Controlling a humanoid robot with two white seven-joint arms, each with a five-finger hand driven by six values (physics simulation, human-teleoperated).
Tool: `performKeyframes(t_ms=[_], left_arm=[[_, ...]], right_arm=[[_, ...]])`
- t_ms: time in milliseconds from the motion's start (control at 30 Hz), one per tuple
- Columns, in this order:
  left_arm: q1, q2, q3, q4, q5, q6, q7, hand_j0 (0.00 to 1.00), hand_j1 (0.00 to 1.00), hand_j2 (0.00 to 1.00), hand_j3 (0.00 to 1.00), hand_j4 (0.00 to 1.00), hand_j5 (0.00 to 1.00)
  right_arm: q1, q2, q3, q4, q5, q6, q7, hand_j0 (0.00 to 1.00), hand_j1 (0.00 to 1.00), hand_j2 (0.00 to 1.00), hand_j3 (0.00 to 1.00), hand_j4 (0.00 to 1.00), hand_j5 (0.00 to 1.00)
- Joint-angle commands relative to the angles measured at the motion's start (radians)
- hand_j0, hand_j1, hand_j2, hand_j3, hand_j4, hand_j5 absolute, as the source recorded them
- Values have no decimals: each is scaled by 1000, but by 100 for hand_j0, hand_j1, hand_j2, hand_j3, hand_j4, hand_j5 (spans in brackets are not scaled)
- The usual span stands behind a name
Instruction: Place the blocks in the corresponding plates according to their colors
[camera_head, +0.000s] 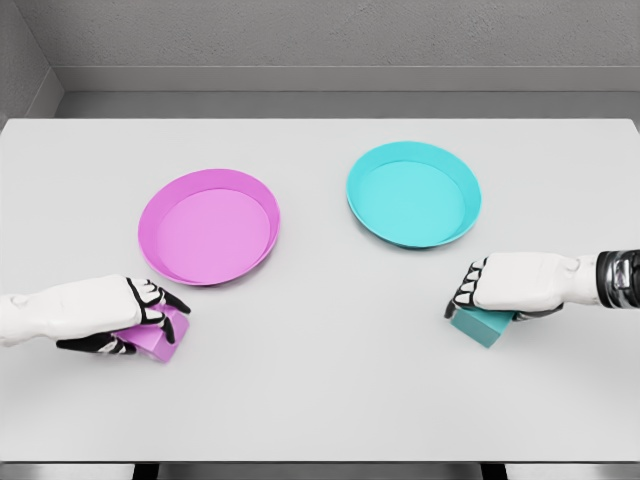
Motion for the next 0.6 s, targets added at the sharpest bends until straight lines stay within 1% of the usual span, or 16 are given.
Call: performKeyframes(t_ms=[0, 67, 133, 300, 367, 433, 467, 500, 567], left_arm=[[-3, 2, 1, 1, 5, 1, 2, 49, 49, 49, 49, 49, 49], [-11, 2, 2, 1, 7, 1, 3, 48, 48, 48, 48, 48, 48], [-31, 4, 2, 2, 13, 1, 8, 45, 45, 45, 45, 45, 45], [-63, 27, 8, 5, 34, 1, 11, 45, 45, 45, 45, 45, 45], [-66, 48, 10, 5, 47, 1, 11, 45, 45, 45, 45, 45, 45], [-66, 57, 13, 8, 54, 1, 11, 45, 45, 45, 45, 45, 45], [-80, 62, 13, 13, 63, 1, 11, 45, 45, 45, 45, 45, 45], [-81, 70, 13, 16, 73, 1, 11, 45, 45, 45, 45, 45, 45], [-101, 70, 13, 44, 88, 1, 11, 45, 45, 45, 45, 45, 45]], right_arm=[[0, 7, -13, 12, 2, -10, 3, 62, 62, 62, 62, 62, 62], [-2, 9, -16, 20, -28, -10, 3, 62, 62, 62, 62, 62, 62], [-3, 10, -47, 27, -65, -10, 3, 62, 62, 62, 62, 62, 62], [-5, 10, -93, 53, -153, -10, 3, 62, 62, 62, 62, 62, 62], [-6, 13, -122, 78, -157, -10, 3, 62, 62, 62, 62, 62, 62], [-14, 27, -124, 105, -179, -10, 3, 63, 63, 63, 63, 63, 63], [-14, 32, -147, 118, -193, -10, 3, 63, 63, 63, 63, 63, 63], [-15, 48, -168, 135, -194, -10, 3, 63, 63, 63, 63, 63, 63], [-17, 70, -177, 141, -194, -10, 3, 63, 63, 63, 63, 63, 63]])
